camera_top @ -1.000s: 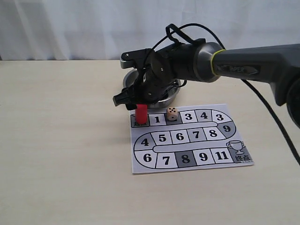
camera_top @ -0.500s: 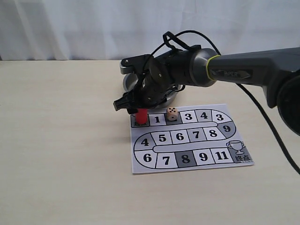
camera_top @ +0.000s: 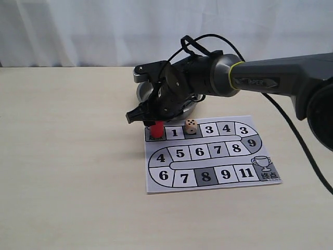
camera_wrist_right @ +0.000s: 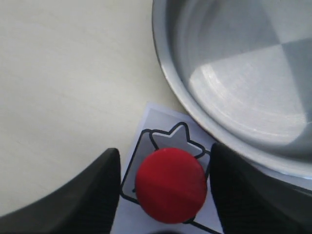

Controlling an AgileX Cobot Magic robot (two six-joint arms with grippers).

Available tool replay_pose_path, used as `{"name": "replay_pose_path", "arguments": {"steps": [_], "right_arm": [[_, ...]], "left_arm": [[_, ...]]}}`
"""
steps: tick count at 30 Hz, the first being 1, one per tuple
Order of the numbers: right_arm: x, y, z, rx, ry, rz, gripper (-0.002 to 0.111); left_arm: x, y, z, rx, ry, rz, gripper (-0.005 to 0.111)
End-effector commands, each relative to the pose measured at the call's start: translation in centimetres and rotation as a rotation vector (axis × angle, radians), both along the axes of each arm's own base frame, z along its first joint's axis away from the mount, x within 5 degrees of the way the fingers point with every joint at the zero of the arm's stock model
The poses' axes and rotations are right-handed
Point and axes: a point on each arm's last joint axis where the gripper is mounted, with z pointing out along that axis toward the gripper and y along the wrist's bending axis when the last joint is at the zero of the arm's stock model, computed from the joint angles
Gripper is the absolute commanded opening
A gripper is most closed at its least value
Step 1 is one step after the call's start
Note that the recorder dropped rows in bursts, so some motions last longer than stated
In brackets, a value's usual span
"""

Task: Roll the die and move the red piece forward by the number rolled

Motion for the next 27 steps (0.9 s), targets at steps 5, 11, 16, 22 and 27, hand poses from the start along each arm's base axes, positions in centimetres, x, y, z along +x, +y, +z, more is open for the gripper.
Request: {"name": "replay_pose_path", "arguments": {"steps": [5, 11, 16, 22, 27], "right_arm": [[0.1, 0.1, -1.3, -0.015, 0.014, 0.003, 0.051], [0.3, 0.2, -1.2, -0.001, -0.006, 0.005, 0.045], [0.2, 0.1, -1.0, -0.005, -0.001, 0.004, 0.012], [0.3, -0.9, 0.6, -0.017, 0.013, -0.019, 0.004], [0.3, -2.3, 1.7, -0.052, 0.035, -0.040, 0.004]], "left_arm": [[0.0, 0.0, 0.4, -0.007, -0.024, 0.001, 0.000], [0.0, 0.0, 0.4, -0.007, -0.024, 0.001, 0.000], [0.0, 0.0, 0.4, -0.007, -0.024, 0.001, 0.000], [0.0, 0.0, 0.4, -0.007, -0.024, 0.001, 0.000], [0.0, 0.0, 0.4, -0.007, -0.024, 0.001, 0.000]]}}
